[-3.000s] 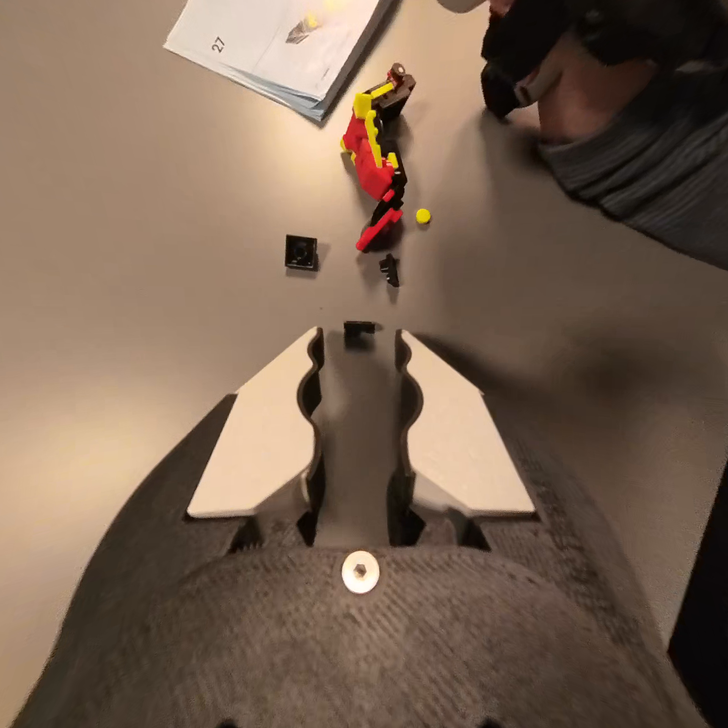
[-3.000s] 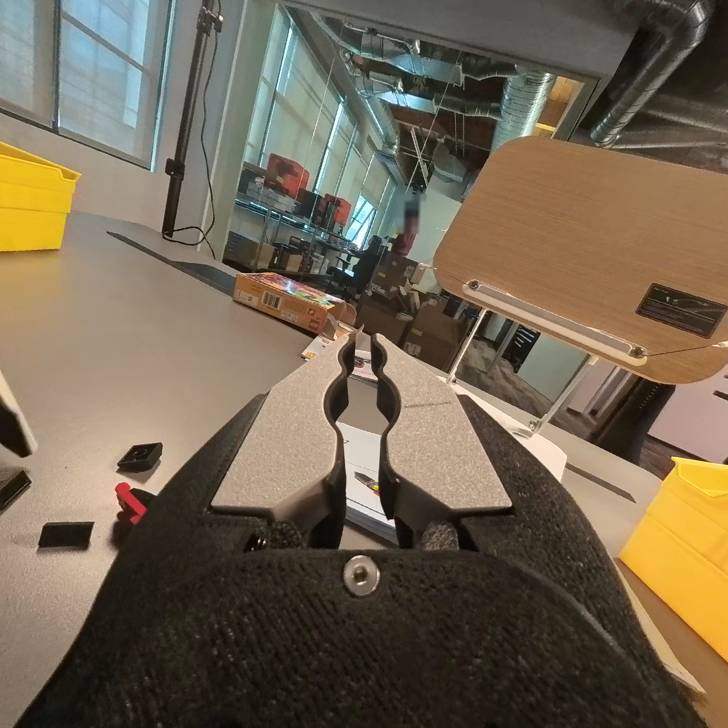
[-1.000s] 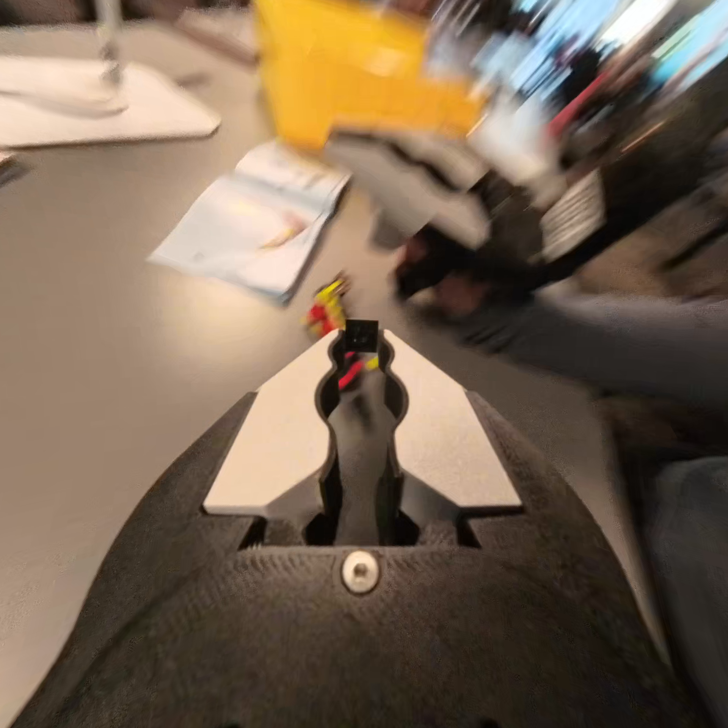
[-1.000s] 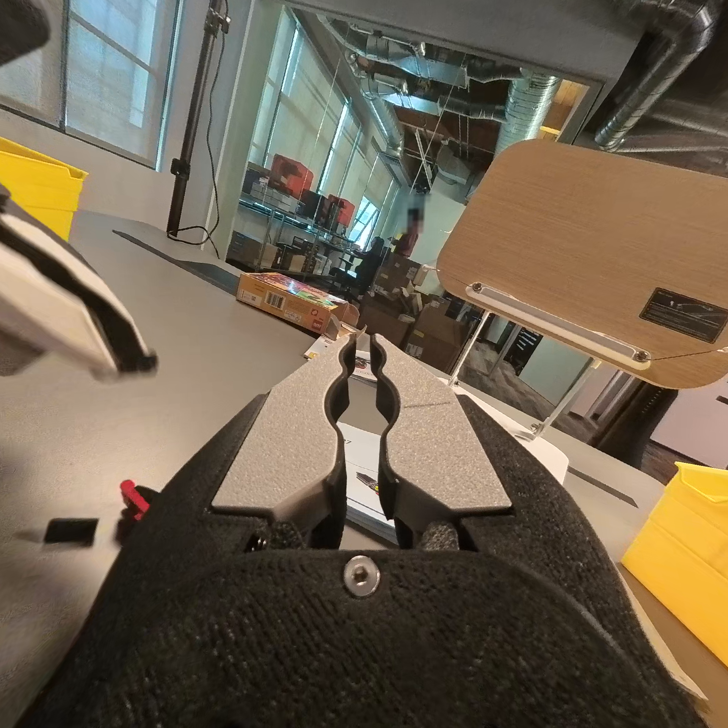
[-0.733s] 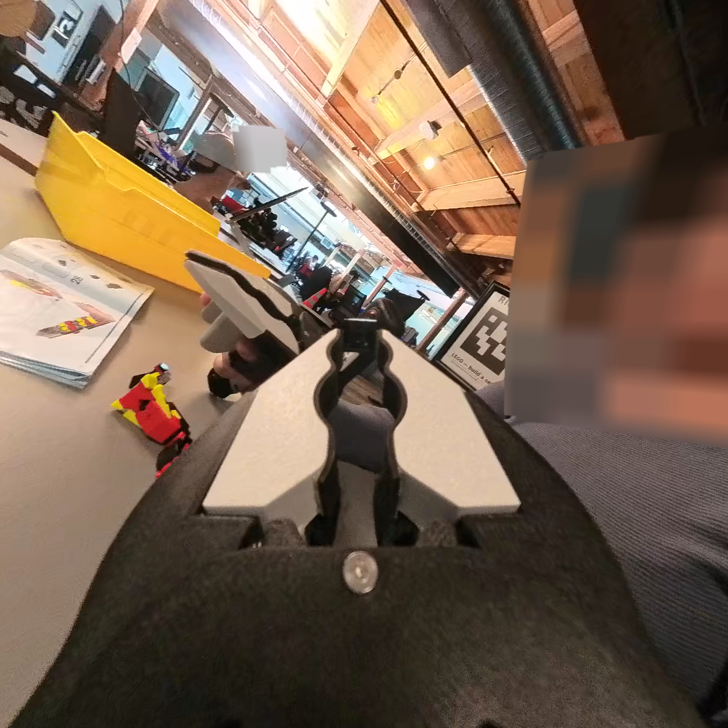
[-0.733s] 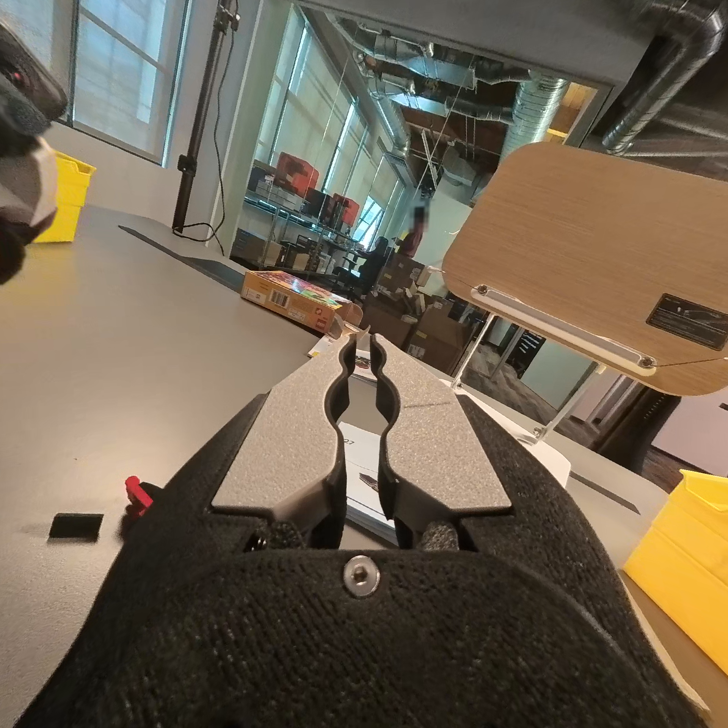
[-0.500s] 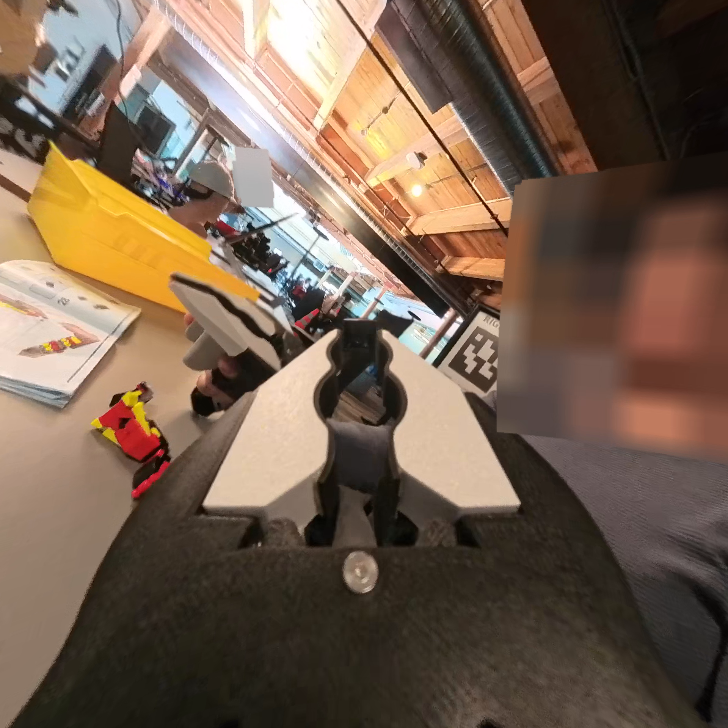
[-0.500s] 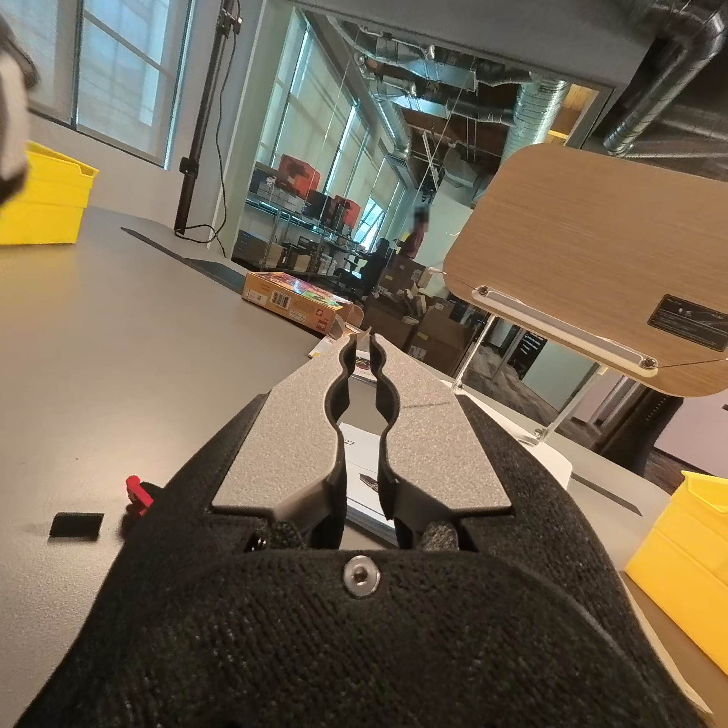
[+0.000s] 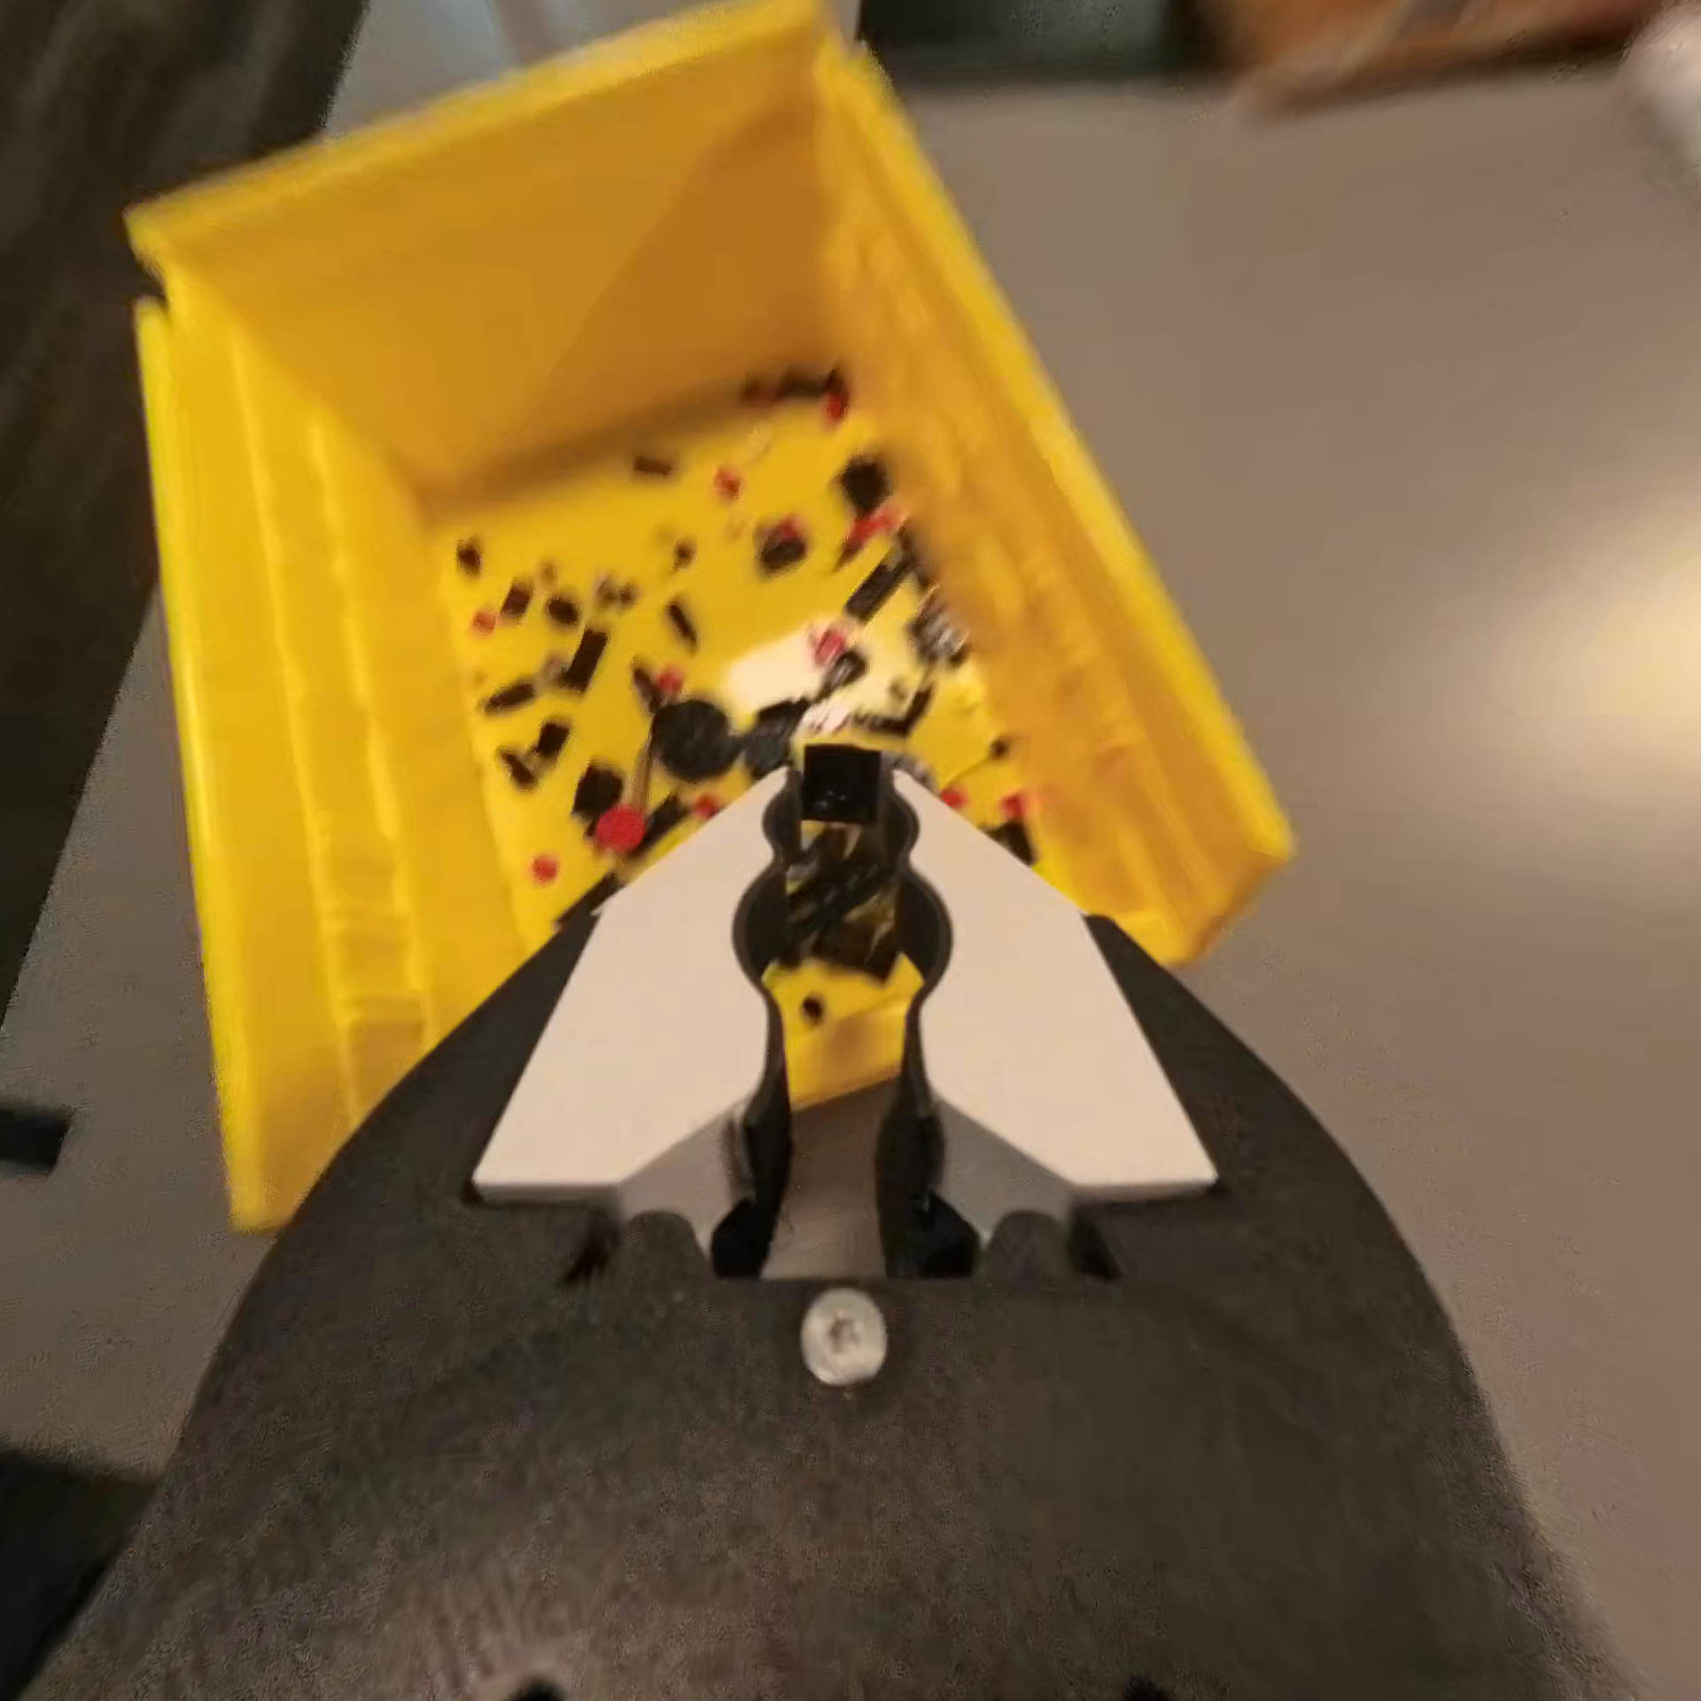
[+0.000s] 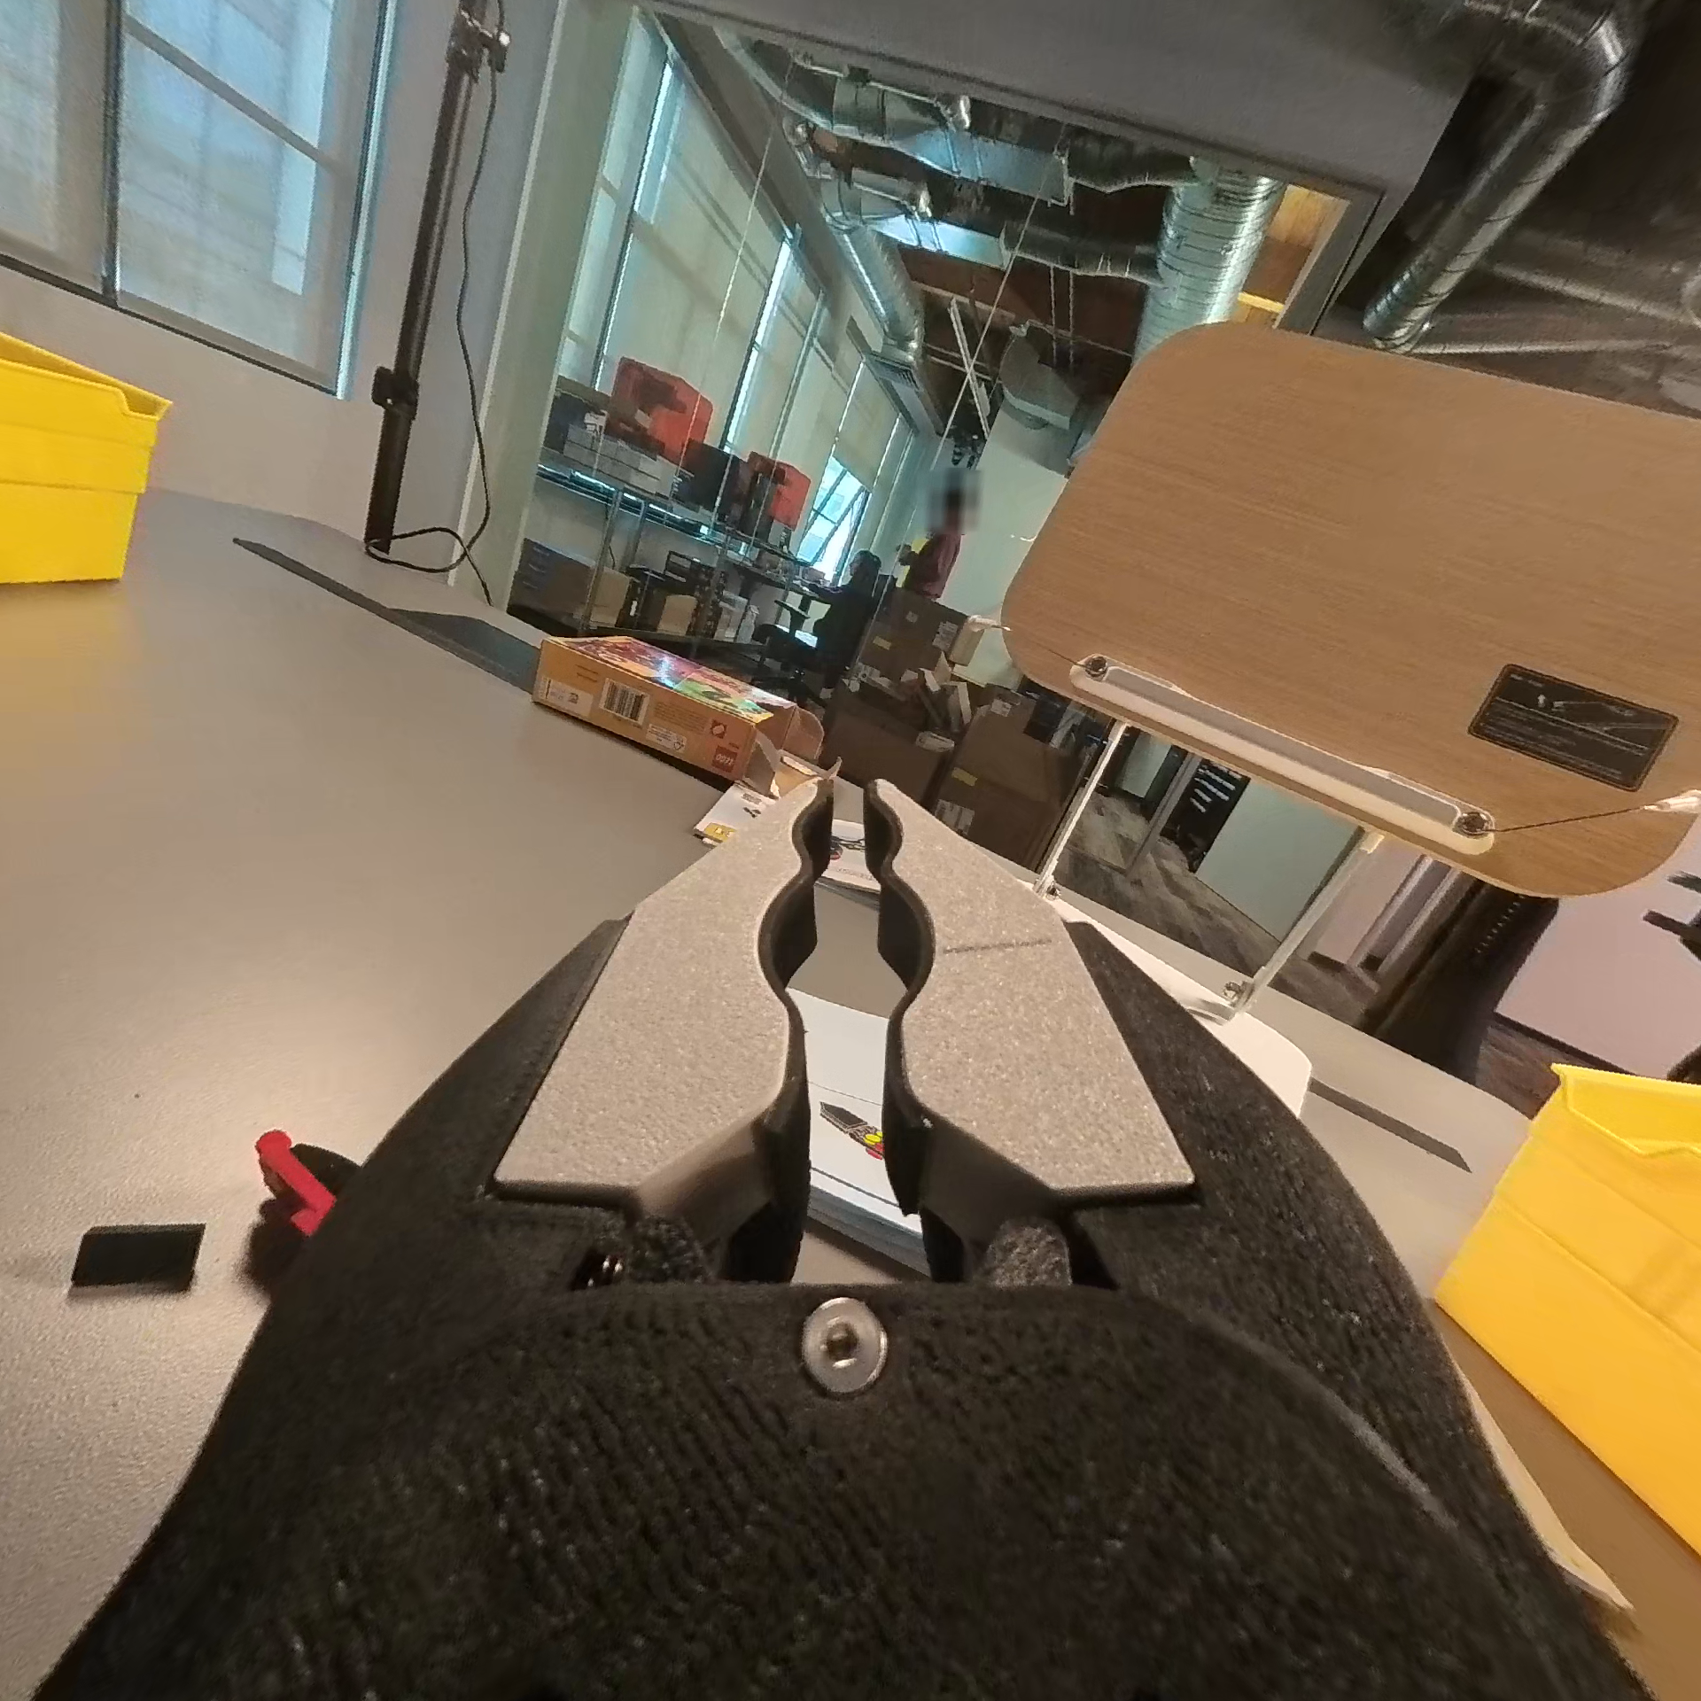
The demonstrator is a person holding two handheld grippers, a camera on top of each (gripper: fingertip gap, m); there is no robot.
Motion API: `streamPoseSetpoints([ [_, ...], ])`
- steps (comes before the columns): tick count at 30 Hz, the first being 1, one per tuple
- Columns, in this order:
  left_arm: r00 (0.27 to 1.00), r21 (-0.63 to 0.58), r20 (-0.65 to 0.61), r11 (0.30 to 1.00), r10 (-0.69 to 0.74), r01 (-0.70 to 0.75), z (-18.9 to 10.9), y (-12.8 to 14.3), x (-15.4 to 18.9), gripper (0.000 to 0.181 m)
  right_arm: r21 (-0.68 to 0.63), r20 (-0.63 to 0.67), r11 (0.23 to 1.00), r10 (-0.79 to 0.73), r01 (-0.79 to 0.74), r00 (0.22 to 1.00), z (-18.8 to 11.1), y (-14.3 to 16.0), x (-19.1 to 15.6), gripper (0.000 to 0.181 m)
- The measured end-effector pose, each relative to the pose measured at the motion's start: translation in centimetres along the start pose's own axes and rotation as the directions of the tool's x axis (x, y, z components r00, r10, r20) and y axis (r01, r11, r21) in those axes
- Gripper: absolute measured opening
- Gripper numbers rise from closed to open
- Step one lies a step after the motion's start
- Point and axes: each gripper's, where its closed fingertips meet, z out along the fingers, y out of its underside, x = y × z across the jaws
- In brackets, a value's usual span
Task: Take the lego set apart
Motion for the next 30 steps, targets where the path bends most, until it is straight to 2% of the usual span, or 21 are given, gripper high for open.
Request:
streamPoseSetpoints([
  [2,1.000,-0.149,0.019,0.988,-0.021,0.023,1.5,2.4,-1.4,0.014,0.000,0.001,1.000,-0.002,0.002,1.000,0.0,0.0,0.0,0.004],
  [5,0.998,-0.307,0.027,0.950,-0.056,0.061,3.3,5.1,-2.1,0.017,0.002,0.003,1.000,-0.002,0.002,1.000,0.0,0.0,-0.1,0.004],
  [7,0.996,-0.368,0.046,0.926,-0.078,0.090,4.0,6.1,-2.4,0.039,0.002,0.005,1.000,-0.003,0.003,1.000,0.0,0.0,-0.1,0.004],
  [11,0.989,-0.252,0.141,0.964,-0.054,0.089,2.7,4.0,-3.3,0.060,0.002,0.004,1.000,-0.001,0.001,1.000,0.0,0.0,-0.1,0.004],
  [13,0.983,-0.116,0.185,0.993,-0.002,0.024,0.9,1.6,-2.2,0.071,0.002,0.001,1.000,0.002,-0.002,1.000,0.0,0.0,0.0,0.004],
  [15,0.991,0.103,0.087,0.988,0.105,-0.114,-0.9,-1.6,3.0,0.065,0.001,0.000,1.000,0.003,-0.003,1.000,0.0,0.0,0.0,0.004],
  [16,0.983,0.203,-0.015,0.964,0.181,-0.174,-1.5,-2.6,6.9,0.050,0.002,0.000,1.000,0.003,-0.003,1.000,0.0,0.0,0.0,0.004],
  [17,0.952,0.276,-0.167,0.939,0.258,-0.207,-2.1,-2.7,11.6,0.050,0.002,0.001,1.000,0.002,-0.002,1.000,0.0,0.0,0.0,0.004],
  [19,0.792,0.318,-0.502,0.926,0.348,-0.205,-3.4,-0.9,20.9,0.046,0.002,0.002,1.000,0.001,-0.001,1.000,0.0,0.0,0.0,0.004],
  [21,0.638,0.310,-0.677,0.928,0.367,-0.206,-3.9,1.3,27.3,0.044,0.002,0.004,1.000,0.002,-0.002,1.000,0.0,-0.1,-0.1,0.004],
  [22,0.580,0.299,-0.720,0.925,0.381,-0.236,-3.9,2.6,29.7,0.042,0.003,0.006,1.000,0.002,-0.002,1.000,0.0,-0.1,-0.1,0.004],
  [24,0.524,0.298,-0.736,0.900,0.429,-0.318,-2.9,4.5,33.0,0.040,0.003,0.008,1.000,0.001,-0.001,1.000,0.0,-0.1,-0.1,0.004],
  [30,0.497,0.231,-0.751,0.878,0.435,-0.418,0.1,7.0,37.9,0.028,0.003,0.010,1.000,0.003,-0.003,1.000,0.0,-0.1,-0.1,0.004],
])
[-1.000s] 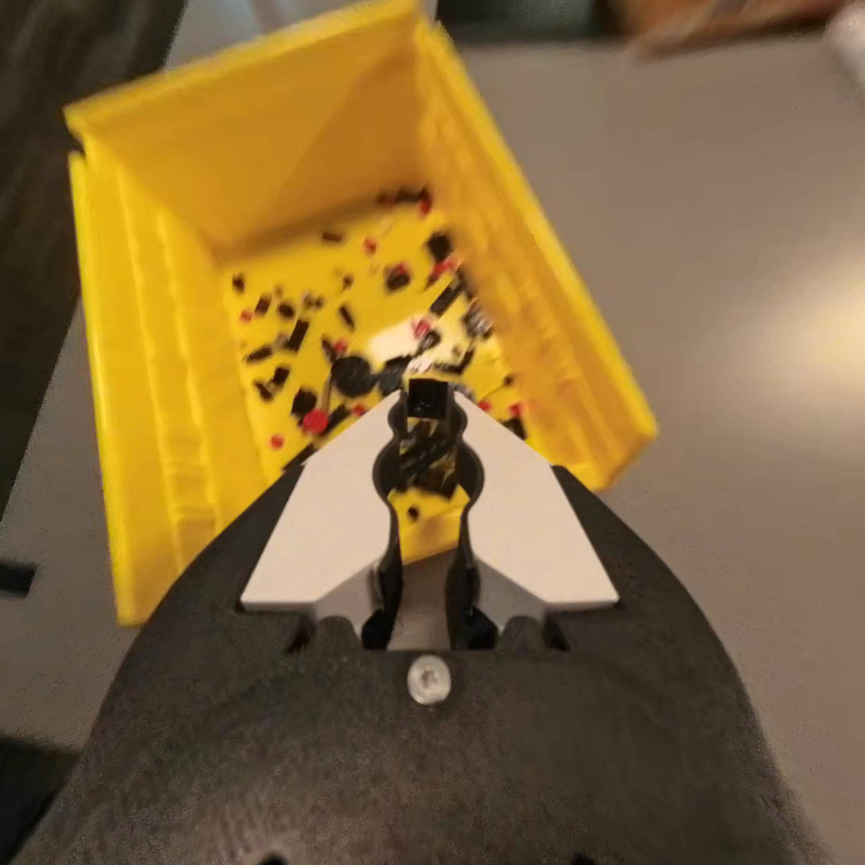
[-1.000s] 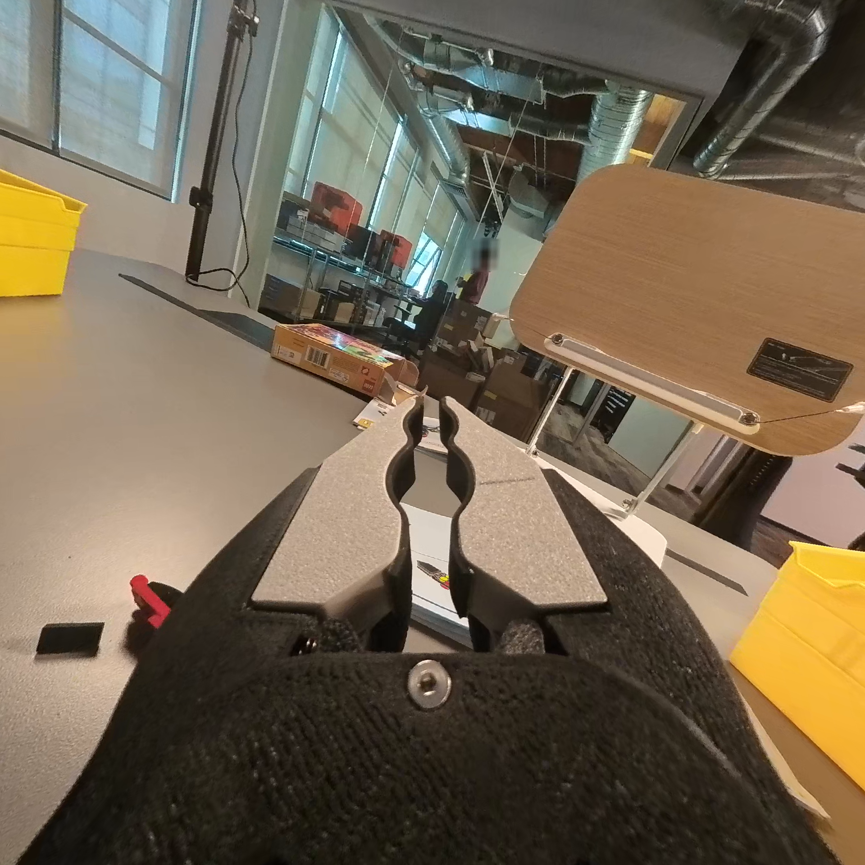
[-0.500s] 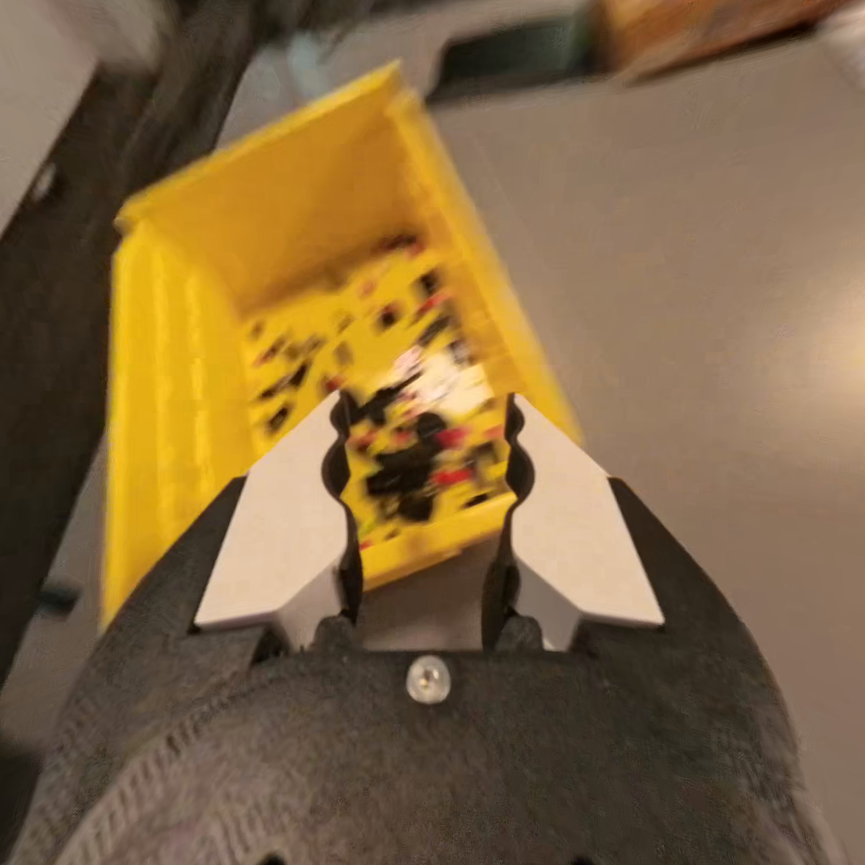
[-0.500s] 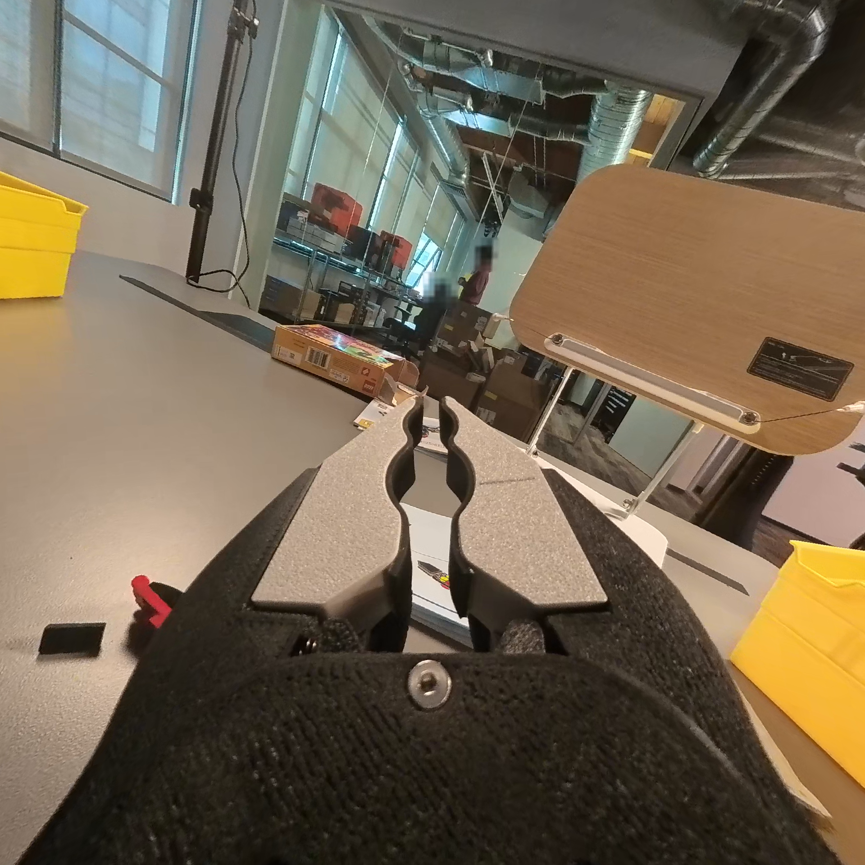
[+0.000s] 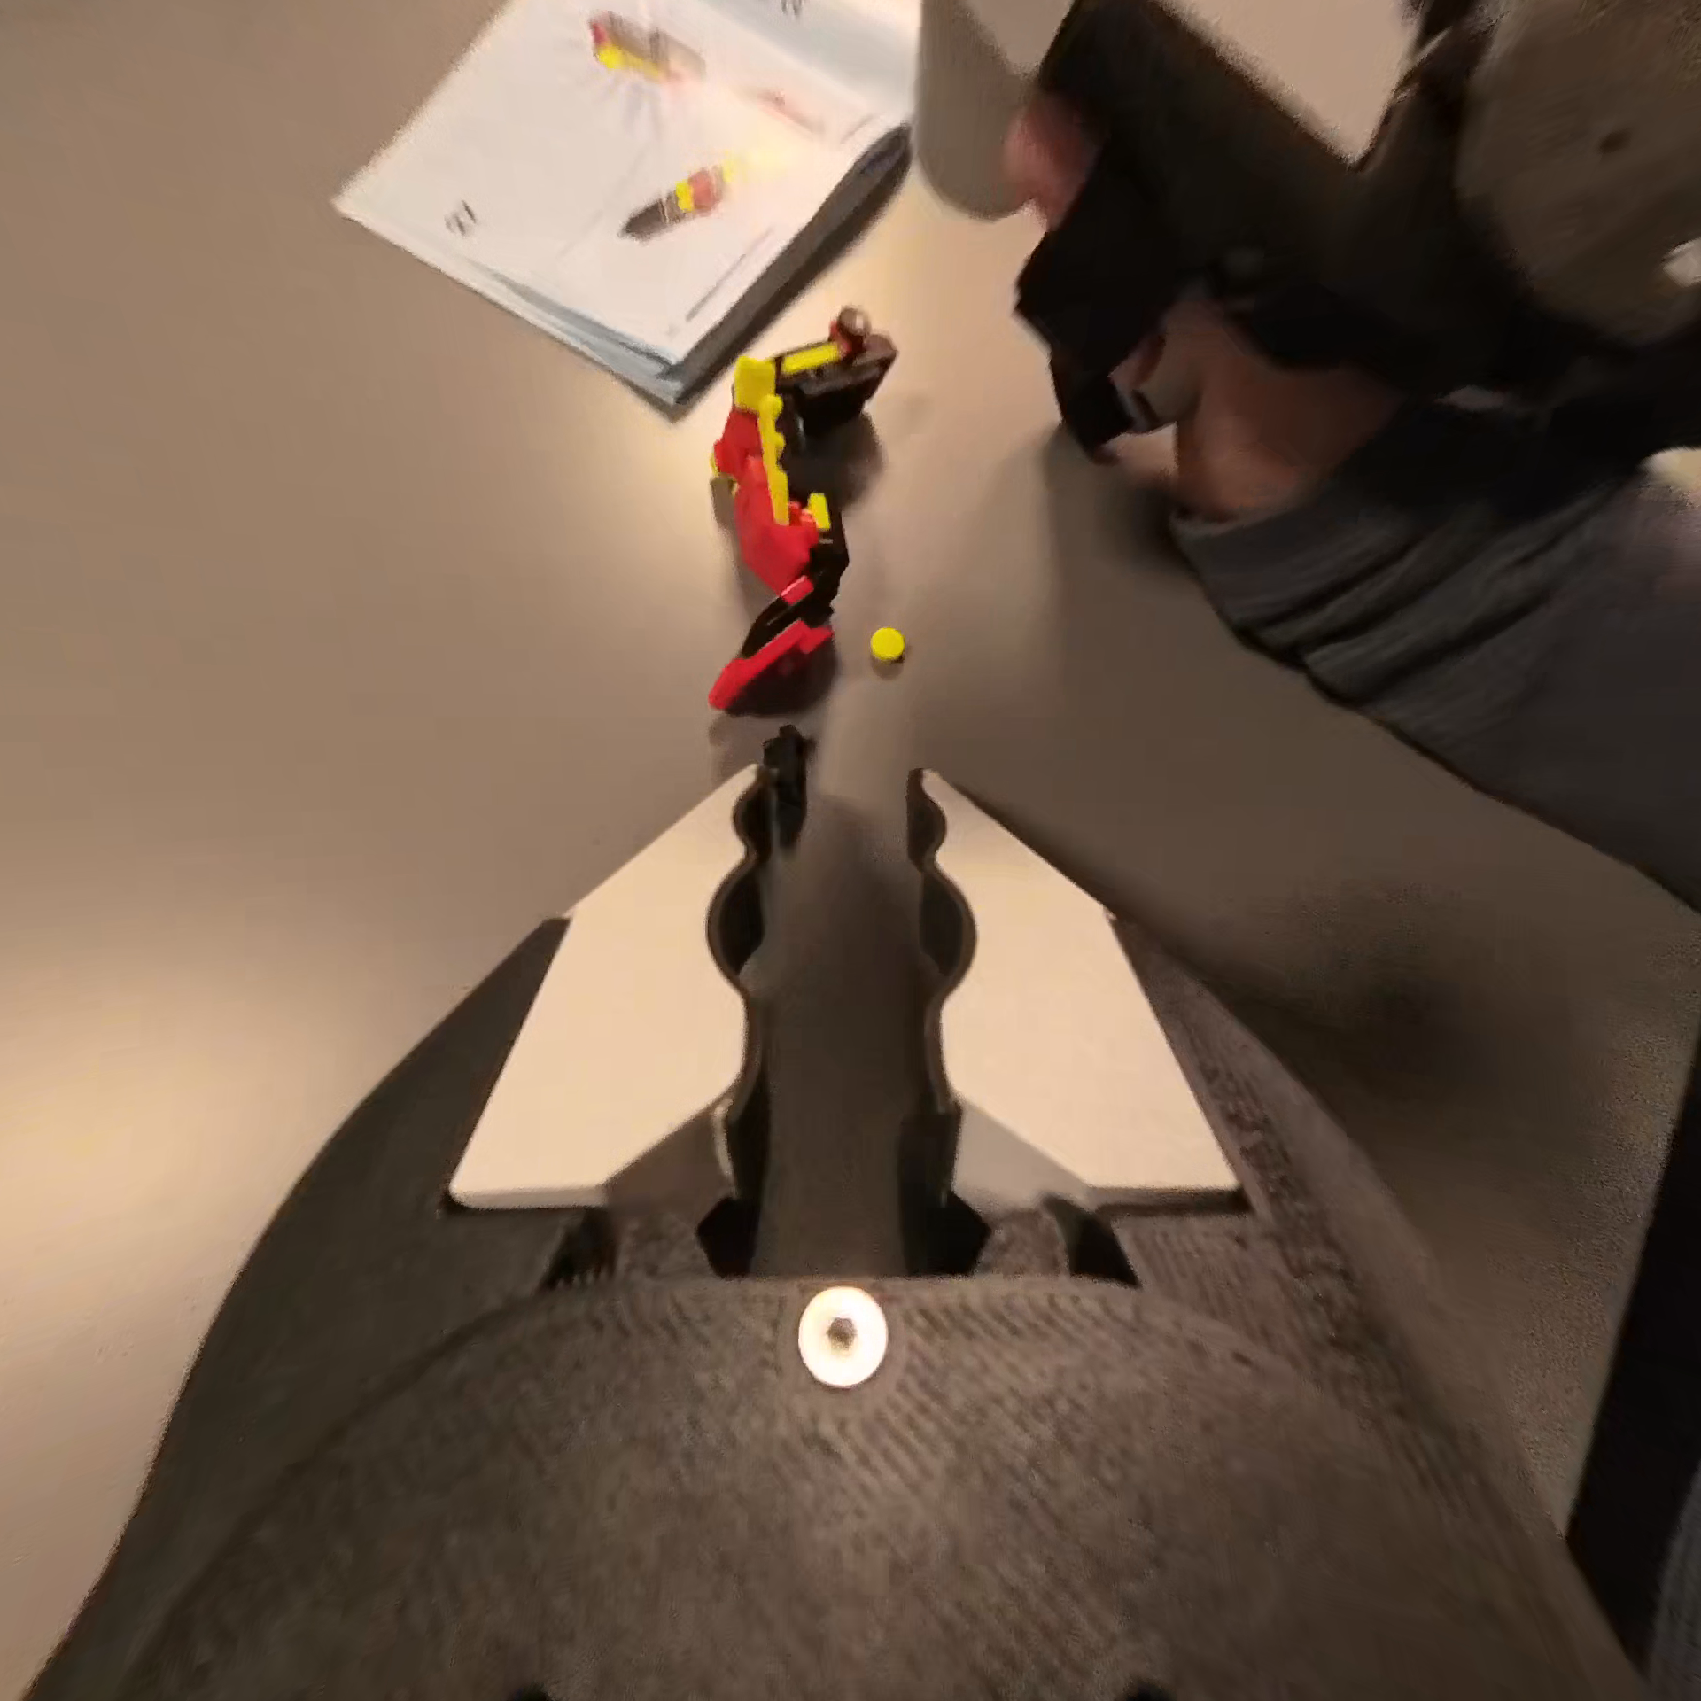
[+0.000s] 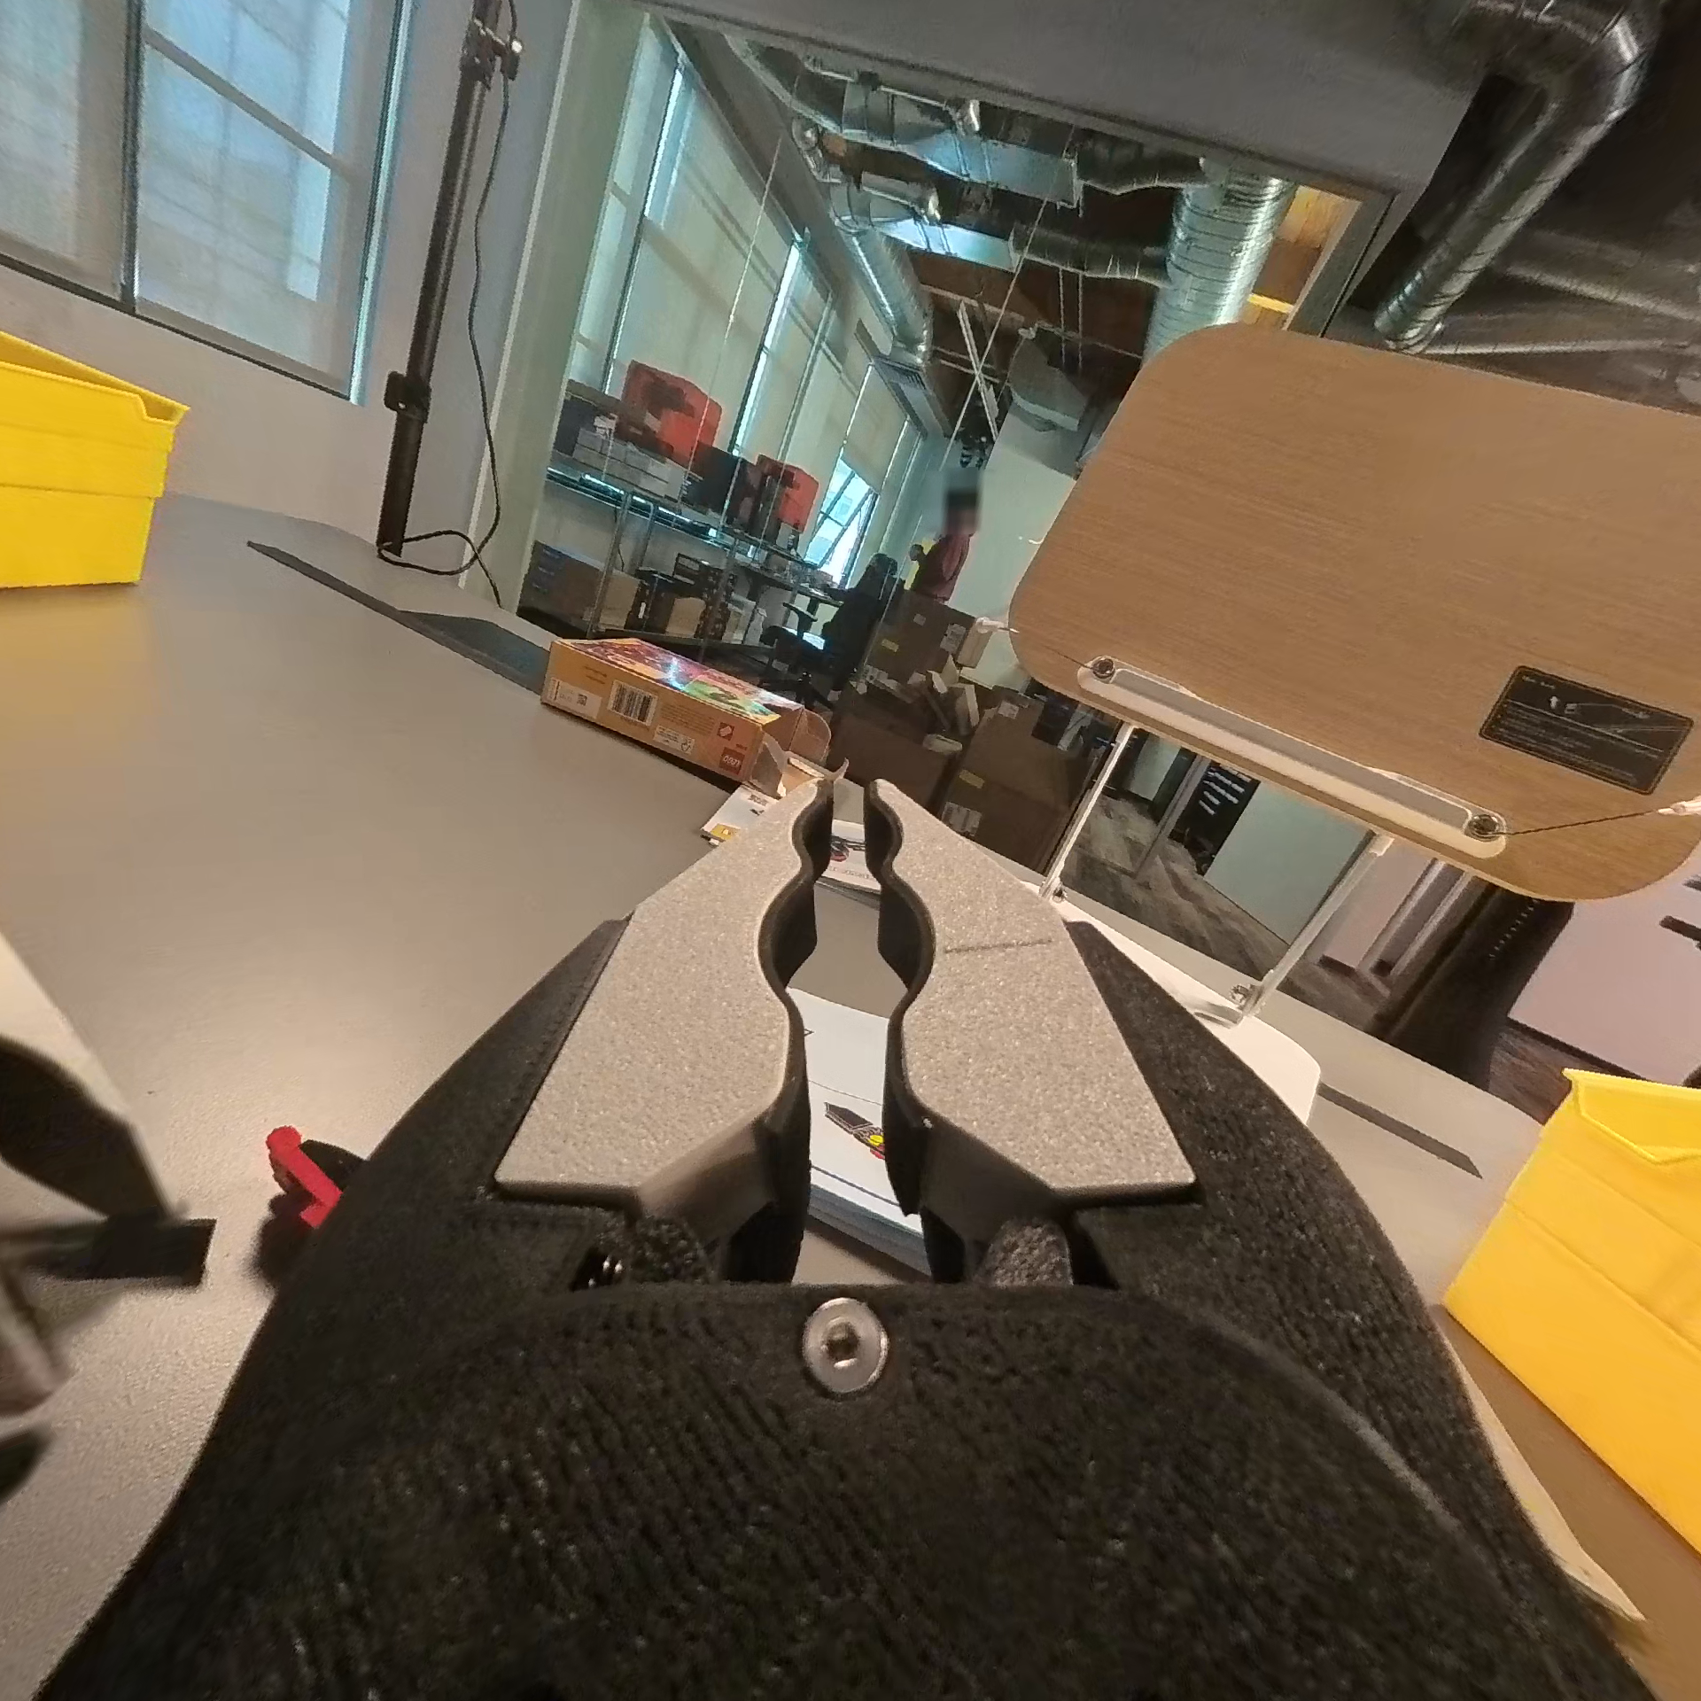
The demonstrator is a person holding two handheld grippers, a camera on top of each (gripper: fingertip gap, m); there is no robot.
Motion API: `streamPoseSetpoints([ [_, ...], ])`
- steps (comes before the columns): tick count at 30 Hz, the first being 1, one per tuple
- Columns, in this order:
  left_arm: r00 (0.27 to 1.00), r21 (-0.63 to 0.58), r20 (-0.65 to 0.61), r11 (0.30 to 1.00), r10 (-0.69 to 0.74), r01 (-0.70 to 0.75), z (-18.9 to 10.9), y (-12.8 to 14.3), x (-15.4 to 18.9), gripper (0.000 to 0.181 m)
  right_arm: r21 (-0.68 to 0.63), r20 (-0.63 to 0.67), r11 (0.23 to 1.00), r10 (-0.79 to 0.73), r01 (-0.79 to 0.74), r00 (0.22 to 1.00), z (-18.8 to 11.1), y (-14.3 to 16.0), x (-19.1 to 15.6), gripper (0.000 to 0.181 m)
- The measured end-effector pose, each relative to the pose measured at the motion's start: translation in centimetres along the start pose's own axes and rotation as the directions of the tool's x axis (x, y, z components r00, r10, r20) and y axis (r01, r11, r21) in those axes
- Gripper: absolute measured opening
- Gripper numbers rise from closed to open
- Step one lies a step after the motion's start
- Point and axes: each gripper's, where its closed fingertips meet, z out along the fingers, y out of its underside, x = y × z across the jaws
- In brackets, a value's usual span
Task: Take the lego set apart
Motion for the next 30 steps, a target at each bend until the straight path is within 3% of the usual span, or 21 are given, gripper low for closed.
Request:
streamPoseSetpoints([
  [6,0.996,-0.027,0.087,1.000,0.015,-0.013,0.6,-0.2,-1.3,0.008,-0.001,0.002,1.000,0.001,-0.001,1.000,0.0,0.0,0.0,0.004],
  [10,0.996,-0.023,0.079,0.999,0.046,-0.045,0.7,-0.3,-0.8,0.028,-0.002,0.003,1.000,0.000,0.000,1.000,0.1,0.0,0.0,0.004],
  [15,0.992,-0.036,0.042,0.992,0.119,-0.117,1.2,-0.5,-0.5,0.036,-0.002,0.005,1.000,0.000,0.000,1.000,0.1,0.0,-0.1,0.004],
  [18,0.989,-0.080,-0.013,0.986,0.146,-0.147,1.2,-0.4,-0.2,0.005,-0.003,0.008,1.000,-0.002,0.002,1.000,0.1,0.0,-0.1,0.004],
  [22,0.977,-0.089,0.015,0.973,0.214,-0.212,0.4,-0.4,-0.4,0.004,0.002,0.011,1.000,0.008,-0.008,1.000,0.1,0.0,0.0,0.004],
  [25,0.956,0.036,0.172,0.968,0.238,-0.247,-3.5,-2.1,-1.9,0.004,0.004,0.010,1.000,0.016,-0.016,1.000,0.1,0.0,0.1,0.004],
  [27,0.920,0.140,0.355,0.964,0.164,-0.225,-8.6,-3.4,-4.8,0.004,0.004,0.010,1.000,0.014,-0.014,1.000,0.1,0.0,0.0,0.004],
  [30,0.780,0.221,0.625,0.966,-0.036,-0.132,-18.1,-2.4,-11.4,0.004,0.000,0.009,1.000,0.006,-0.006,1.000,0.1,0.0,0.0,0.004],
])
